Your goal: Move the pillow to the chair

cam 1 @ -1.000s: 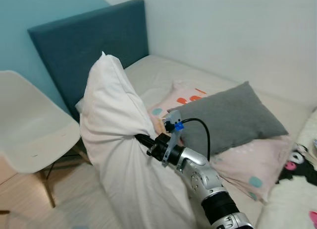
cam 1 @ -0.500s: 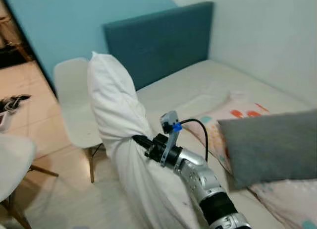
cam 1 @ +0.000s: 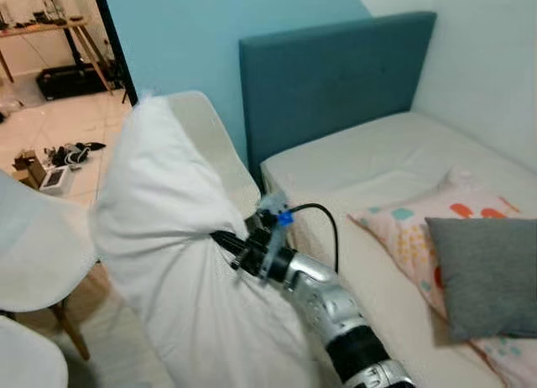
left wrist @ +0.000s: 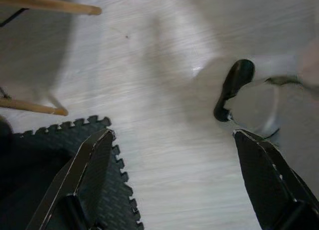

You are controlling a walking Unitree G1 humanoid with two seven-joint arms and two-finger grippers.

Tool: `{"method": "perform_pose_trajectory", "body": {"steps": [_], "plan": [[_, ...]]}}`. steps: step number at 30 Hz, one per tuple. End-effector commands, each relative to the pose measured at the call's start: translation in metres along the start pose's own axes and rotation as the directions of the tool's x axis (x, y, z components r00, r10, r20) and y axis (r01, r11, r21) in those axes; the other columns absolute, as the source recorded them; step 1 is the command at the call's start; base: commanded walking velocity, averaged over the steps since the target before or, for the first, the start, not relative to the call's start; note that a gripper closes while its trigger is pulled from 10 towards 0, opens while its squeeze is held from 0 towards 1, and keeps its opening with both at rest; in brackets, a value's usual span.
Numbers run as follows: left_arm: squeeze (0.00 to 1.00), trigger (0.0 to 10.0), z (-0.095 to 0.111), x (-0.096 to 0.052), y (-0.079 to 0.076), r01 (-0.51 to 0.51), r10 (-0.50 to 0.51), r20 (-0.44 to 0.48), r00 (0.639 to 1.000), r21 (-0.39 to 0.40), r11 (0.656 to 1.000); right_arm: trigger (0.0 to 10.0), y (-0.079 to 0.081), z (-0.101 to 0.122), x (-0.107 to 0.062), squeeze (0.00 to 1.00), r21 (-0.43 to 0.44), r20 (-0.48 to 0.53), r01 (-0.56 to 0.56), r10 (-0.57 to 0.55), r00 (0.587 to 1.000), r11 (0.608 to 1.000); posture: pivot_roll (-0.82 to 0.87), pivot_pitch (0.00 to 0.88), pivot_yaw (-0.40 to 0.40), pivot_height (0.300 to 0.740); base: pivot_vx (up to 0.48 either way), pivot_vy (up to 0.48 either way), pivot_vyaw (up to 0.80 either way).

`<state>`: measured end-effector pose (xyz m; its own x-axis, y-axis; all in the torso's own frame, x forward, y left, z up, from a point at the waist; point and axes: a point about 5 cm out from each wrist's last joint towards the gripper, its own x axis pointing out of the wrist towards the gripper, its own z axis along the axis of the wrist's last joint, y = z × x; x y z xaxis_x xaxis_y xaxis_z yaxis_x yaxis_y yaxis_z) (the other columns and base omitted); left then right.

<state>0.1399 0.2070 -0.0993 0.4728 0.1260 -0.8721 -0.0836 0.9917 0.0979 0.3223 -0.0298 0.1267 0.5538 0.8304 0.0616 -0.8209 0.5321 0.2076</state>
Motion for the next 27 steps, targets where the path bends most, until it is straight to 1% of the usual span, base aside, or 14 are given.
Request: {"method": "perform_pose_trajectory", "body": {"steps": [1, 8, 10, 13, 14, 15, 17, 19, 21, 22, 25, 27], "plan": [[0.00, 10.0, -0.003, 0.000, 0.001, -0.003, 0.003, -0.007, 1.000, -0.007, 1.000, 10.0, 0.000, 0.017, 0.005, 0.00, -0.038, 0.064, -0.001, 0.003, 0.998, 0.999, -0.08, 0.047, 0.038, 0.740, 0.431, 0.000, 0.00], [0.00, 10.0, 0.000, 0.000, 0.003, -0.009, 0.009, 0.010, 1.000, -0.020, 1.000, 10.0, -0.001, 0.020, 0.005, 0.00, -0.034, 0.074, 0.000, 0.002, 0.997, 0.999, -0.08, 0.052, 0.038, 0.740, 0.464, 0.000, 0.00], [0.00, 10.0, 0.007, 0.001, 0.002, -0.007, 0.009, 0.039, 0.999, -0.033, 0.999, 10.0, 0.000, 0.022, 0.006, 0.00, -0.030, 0.083, 0.002, 0.000, 0.997, 1.000, -0.08, 0.052, 0.038, 0.740, 0.467, 0.000, 0.00], [0.00, 10.0, 0.023, 0.002, 0.000, -0.003, 0.008, 0.092, 0.996, -0.055, 0.998, 10.0, 0.000, 0.024, 0.008, 0.00, -0.030, 0.093, 0.005, -0.002, 0.996, 1.000, -0.08, 0.053, 0.035, 0.740, 0.464, 0.000, 0.00], [0.00, 10.0, 0.023, 0.002, 0.000, -0.003, 0.008, 0.092, 0.996, -0.055, 0.998, 10.0, 0.000, 0.024, 0.008, 0.00, -0.030, 0.093, 0.005, -0.002, 0.996, 1.000, -0.08, 0.053, 0.035, 0.740, 0.461, 0.000, 0.00], [0.00, 10.0, 0.033, 0.003, -0.001, 0.000, 0.007, 0.122, 0.992, -0.058, 0.998, 10.0, 0.001, 0.026, 0.009, 0.00, -0.033, 0.102, 0.002, 0.001, 0.995, 0.999, -0.07, 0.053, 0.035, 0.740, 0.469, 0.000, 0.00], [0.00, 10.0, 0.037, 0.003, -0.001, 0.001, 0.007, 0.134, 0.991, -0.057, 0.998, 10.0, 0.001, 0.027, 0.010, 0.00, -0.036, 0.106, 0.002, 0.002, 0.994, 0.999, -0.07, 0.053, 0.035, 0.740, 0.469, 0.000, 0.00], [0.00, 10.0, 0.048, 0.004, -0.002, 0.003, 0.006, 0.161, 0.987, -0.057, 0.998, 10.0, 0.006, 0.034, 0.012, 0.00, -0.068, 0.122, -0.028, 0.036, 0.992, 0.997, -0.08, 0.053, 0.039, 0.740, 0.465, 0.000, 0.00], [0.00, 10.0, 0.053, 0.004, -0.003, 0.005, 0.005, 0.175, 0.985, -0.059, 0.998, 10.0, 0.010, 0.039, 0.014, 0.00, -0.097, 0.134, -0.060, 0.073, 0.988, 0.993, -0.08, 0.053, 0.040, 0.740, 0.467, 0.000, 0.00], [0.00, 10.0, 0.055, 0.004, -0.004, 0.006, 0.004, 0.179, 0.984, -0.058, 0.998, 10.0, 0.014, 0.043, 0.014, 0.00, -0.131, 0.144, -0.087, 0.106, 0.984, 0.987, -0.08, 0.052, 0.041, 0.740, 0.469, 0.000, 0.00], [0.00, 10.0, 0.056, 0.004, -0.004, 0.008, 0.003, 0.182, 0.983, -0.057, 0.998, 10.0, 0.017, 0.047, 0.014, 0.00, -0.142, 0.159, -0.104, 0.127, 0.979, 0.984, -0.08, 0.053, 0.041, 0.740, 0.464, 0.000, 0.00], [0.00, 10.0, 0.061, 0.004, -0.006, 0.014, -0.002, 0.200, 0.980, -0.060, 0.998, 10.0, 0.019, 0.058, 0.015, 0.00, -0.154, 0.193, -0.119, 0.148, 0.970, 0.981, -0.08, 0.052, 0.041, 0.740, 0.397, 0.000, 0.71]]}}
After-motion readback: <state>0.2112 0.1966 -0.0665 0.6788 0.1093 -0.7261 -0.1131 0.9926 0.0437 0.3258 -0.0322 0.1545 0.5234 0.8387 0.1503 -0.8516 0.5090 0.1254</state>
